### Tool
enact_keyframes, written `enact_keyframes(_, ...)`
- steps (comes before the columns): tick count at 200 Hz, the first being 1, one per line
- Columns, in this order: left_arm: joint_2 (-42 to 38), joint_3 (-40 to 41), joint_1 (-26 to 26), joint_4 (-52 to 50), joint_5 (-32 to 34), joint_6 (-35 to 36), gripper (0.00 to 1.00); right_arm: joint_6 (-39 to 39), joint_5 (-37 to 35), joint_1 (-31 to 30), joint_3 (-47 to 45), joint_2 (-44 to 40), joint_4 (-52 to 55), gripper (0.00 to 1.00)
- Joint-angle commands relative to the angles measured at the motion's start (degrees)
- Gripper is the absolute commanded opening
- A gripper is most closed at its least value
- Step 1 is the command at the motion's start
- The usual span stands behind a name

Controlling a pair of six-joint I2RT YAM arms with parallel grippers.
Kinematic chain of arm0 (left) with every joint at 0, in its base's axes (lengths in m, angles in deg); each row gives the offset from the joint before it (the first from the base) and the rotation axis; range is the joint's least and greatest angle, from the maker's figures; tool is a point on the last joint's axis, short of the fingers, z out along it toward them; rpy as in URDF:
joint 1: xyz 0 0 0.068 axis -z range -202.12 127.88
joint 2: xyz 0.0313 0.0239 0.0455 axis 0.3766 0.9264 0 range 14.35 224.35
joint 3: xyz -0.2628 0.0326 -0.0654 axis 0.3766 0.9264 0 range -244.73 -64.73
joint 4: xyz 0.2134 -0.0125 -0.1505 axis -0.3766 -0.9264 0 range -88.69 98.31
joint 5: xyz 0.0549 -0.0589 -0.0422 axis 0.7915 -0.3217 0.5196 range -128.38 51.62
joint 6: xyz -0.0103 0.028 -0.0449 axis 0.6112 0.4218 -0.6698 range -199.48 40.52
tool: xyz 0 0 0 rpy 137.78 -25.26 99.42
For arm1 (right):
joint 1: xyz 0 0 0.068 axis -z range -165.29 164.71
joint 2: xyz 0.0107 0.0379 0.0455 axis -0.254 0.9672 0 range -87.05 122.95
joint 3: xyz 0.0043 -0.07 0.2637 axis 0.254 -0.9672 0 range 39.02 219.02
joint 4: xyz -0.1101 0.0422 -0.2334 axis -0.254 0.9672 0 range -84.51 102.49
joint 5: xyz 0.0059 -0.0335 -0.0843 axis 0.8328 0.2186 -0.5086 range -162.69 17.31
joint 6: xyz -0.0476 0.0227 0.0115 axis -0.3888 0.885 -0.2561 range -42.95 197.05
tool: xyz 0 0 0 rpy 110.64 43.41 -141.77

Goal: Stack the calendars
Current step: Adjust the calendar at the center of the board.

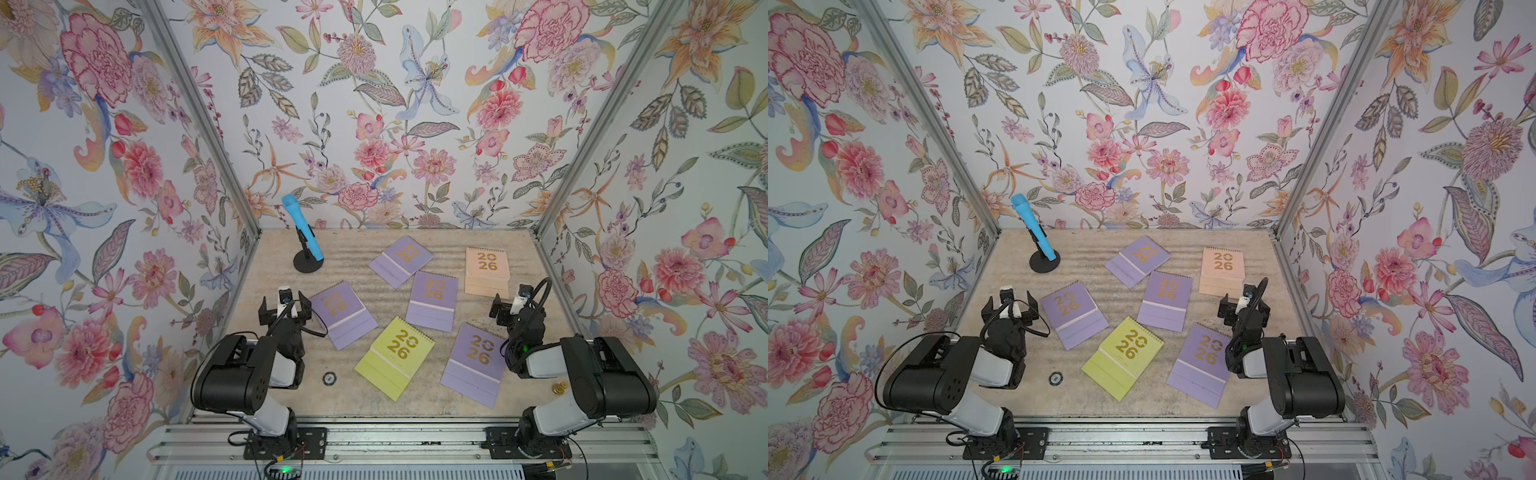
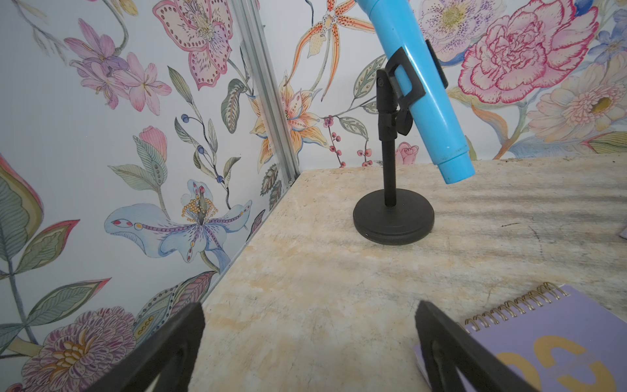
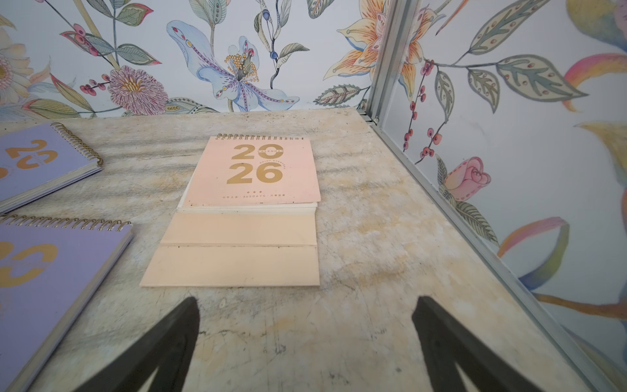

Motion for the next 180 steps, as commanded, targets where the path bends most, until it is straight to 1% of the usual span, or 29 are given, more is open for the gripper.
enact_keyframes(1, -0.66, -0.65, -0.46, 0.63, -0.28, -0.63, 1.00, -0.97, -0.28, -0.29, 0.75, -0.17, -1.42, 0.99)
enact_keyframes(8, -0.67, -0.57, -0.03, 0.26, 1.04, -0.52, 1.00, -0.90, -1.69, -0.60, 0.92, -1.28, -0.29, 0.99)
enact_keyframes(18, -4.70, -1.01, 0.53, -2.68, 2.94, -0.61, 1.00, -1.48, -1.11, -0.82, 0.86, -3.48, 2.14, 0.99)
enact_keyframes(22, -5.96, -1.31, 0.60, -4.70, 3.45, -0.65, 1.00, -2.01, -2.84, -1.58, 0.91, -4.05, 2.00, 0.99)
enact_keyframes(27, -7.60, -2.15, 0.72, -7.68, 4.16, -0.69, 1.00, -2.49, -7.04, -3.01, 1.42, -5.51, 3.71, 0.99)
enact_keyframes(34, -10.45, -3.72, 0.80, -13.14, 5.10, -0.86, 1.00, -3.28, -9.50, -4.61, 2.79, -8.34, 9.46, 0.99)
enact_keyframes(48, -15.35, -9.03, 0.79, -27.99, 7.68, -2.16, 1.00, -2.60, -10.34, -5.88, 7.08, -14.65, 24.14, 0.99)
enact_keyframes(65, -18.78, -15.41, 0.82, -42.71, 8.65, -4.62, 1.00, 3.43, -13.26, -6.44, 11.68, -19.78, 38.23, 0.99)
enact_keyframes(80, -21.26, -19.42, 0.97, -52.02, 6.03, -7.64, 1.00, 8.30, -14.00, -7.64, 16.12, -23.73, 51.39, 0.99)
enact_keyframes(93, -22.91, -22.59, 1.80, -58.96, 5.72, -9.15, 1.00, 11.94, -16.22, -10.60, 20.35, -25.42, 62.56, 0.99)
enact_keyframes(106, -23.83, -26.19, 2.59, -66.91, 3.97, -11.24, 1.00, 17.71, -19.73, -14.22, 24.53, -26.19, 73.22, 0.99)
enact_keyframes(118, -23.74, -29.77, 3.50, -74.72, 0.99, -12.48, 1.00, 23.48, -19.31, -17.05, 27.50, -26.39, 82.06, 0.99)
enact_keyframes(128, -23.03, -33.07, 4.38, -81.55, 0.84, -13.58, 1.00, 29.56, -18.65, -19.56, 29.36, -26.55, 88.67, 0.99)
enact_keyframes(142, -22.56, -36.04, 5.02, -89.59, -0.42, -16.35, 0.99, 36.99, -17.19, -24.61, 30.35, -26.55, 94.06, 0.99)
enact_keyframes(151, -22.86, -36.75, 5.27, -93.07, -1.68, -19.05, 0.99, 39.81, -18.19, -29.94, 29.94, -26.66, 95.15, 0.99)
enact_keyframes(165, -24.06, -36.18, 5.97, -95.30, -6.81, -21.96, 0.94, 46.65, -20.75, -37.38, 29.82, -25.89, 98.68, 0.99)
enact_keyframes(180, -25.38, -34.93, 8.46, -96.85, -9.62, -24.71, 0.90, 54.77, -18.99, -42.02, 29.50, -25.13, 101.11, 0.99)
